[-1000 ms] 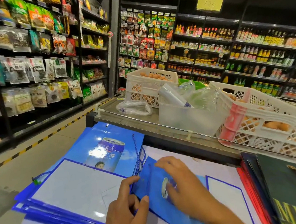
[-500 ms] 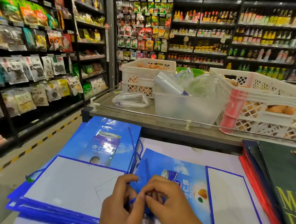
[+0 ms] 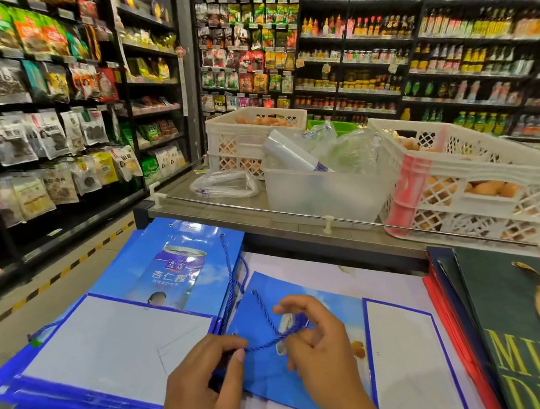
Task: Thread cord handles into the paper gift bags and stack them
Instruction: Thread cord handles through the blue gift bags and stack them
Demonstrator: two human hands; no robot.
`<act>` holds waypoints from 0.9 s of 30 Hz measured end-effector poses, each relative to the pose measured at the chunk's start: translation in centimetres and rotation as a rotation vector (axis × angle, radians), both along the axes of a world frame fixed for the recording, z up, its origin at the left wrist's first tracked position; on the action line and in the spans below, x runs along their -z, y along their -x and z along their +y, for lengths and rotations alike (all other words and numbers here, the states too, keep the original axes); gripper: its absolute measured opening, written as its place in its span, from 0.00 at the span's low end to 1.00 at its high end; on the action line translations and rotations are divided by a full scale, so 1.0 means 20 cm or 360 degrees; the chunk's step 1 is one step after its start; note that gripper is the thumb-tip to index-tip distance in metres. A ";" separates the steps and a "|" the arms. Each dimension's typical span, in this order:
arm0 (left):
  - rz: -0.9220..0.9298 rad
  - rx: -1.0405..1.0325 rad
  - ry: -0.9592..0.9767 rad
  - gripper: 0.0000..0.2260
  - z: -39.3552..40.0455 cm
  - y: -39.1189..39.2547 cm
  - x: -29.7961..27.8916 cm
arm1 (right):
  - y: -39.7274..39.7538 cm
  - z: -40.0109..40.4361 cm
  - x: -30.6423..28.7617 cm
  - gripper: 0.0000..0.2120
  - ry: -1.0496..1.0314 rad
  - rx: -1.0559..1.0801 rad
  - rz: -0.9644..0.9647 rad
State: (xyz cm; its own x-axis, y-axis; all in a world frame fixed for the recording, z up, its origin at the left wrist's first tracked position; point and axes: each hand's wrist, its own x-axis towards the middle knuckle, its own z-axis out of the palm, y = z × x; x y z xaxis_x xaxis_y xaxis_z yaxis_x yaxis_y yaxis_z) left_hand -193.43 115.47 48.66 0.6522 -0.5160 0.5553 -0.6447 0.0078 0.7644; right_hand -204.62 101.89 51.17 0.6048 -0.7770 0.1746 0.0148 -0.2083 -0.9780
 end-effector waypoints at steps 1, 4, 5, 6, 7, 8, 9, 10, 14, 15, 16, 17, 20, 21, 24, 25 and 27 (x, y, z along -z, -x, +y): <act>-0.0005 0.0013 -0.0028 0.05 0.00 0.00 0.00 | 0.01 0.01 0.00 0.26 0.0046 -0.0080 0.0037; -0.0027 0.0014 -0.0093 0.07 -0.01 -0.01 0.00 | 0.01 0.06 0.02 0.27 0.0158 -0.0443 0.0126; -0.0041 0.0019 -0.0114 0.07 -0.01 0.00 -0.01 | 0.00 0.07 0.02 0.26 0.0194 -0.0511 0.0174; -0.0055 0.0019 -0.0145 0.07 -0.01 0.00 -0.02 | -0.01 0.07 0.03 0.26 0.0213 -0.0536 0.0221; -0.0069 0.0016 -0.0167 0.07 -0.01 0.01 -0.02 | -0.02 0.07 0.04 0.24 0.0215 -0.0536 0.0249; -0.0067 0.0004 -0.0194 0.08 -0.01 0.01 -0.02 | -0.02 0.07 0.05 0.22 0.0197 -0.0520 0.0258; -0.0045 -0.0007 -0.0219 0.10 -0.01 0.01 -0.02 | -0.02 0.06 0.06 0.19 0.0168 -0.0489 0.0255; -0.0009 -0.0012 -0.0250 0.12 -0.01 0.02 -0.01 | -0.02 0.05 0.07 0.15 0.0140 -0.0450 0.0254; 0.0089 -0.0006 -0.0342 0.16 -0.02 0.02 -0.02 | -0.02 0.02 0.06 0.03 0.0194 -0.0394 0.0273; 0.0095 -0.0012 -0.0359 0.16 -0.02 0.02 -0.02 | -0.02 0.02 0.06 0.03 0.0202 -0.0390 0.0270; 0.0087 -0.0026 -0.0402 0.15 -0.02 0.01 -0.02 | -0.02 0.01 0.06 0.03 0.0189 -0.0381 0.0266; 0.0054 -0.0040 -0.0461 0.14 -0.03 0.01 -0.02 | -0.02 0.00 0.06 0.04 0.0171 -0.0360 0.0262; -0.0090 0.0036 -0.0739 0.10 -0.05 0.01 -0.05 | -0.03 -0.03 0.07 0.05 0.0176 -0.0208 0.0278; -0.0139 0.0089 -0.0827 0.10 -0.06 0.01 -0.07 | -0.03 -0.04 0.08 0.04 0.0181 -0.0152 0.0294; -0.0217 0.0143 -0.1038 0.06 -0.12 0.01 -0.16 | -0.03 -0.07 0.07 0.06 0.0214 -0.0062 0.0286; -0.0198 0.0136 -0.1055 0.06 -0.14 0.00 -0.18 | -0.03 -0.07 0.07 0.08 0.0226 -0.0041 0.0292; -0.0141 0.0121 -0.1072 0.08 -0.17 -0.01 -0.22 | -0.02 -0.08 0.07 0.09 0.0232 -0.0012 0.0322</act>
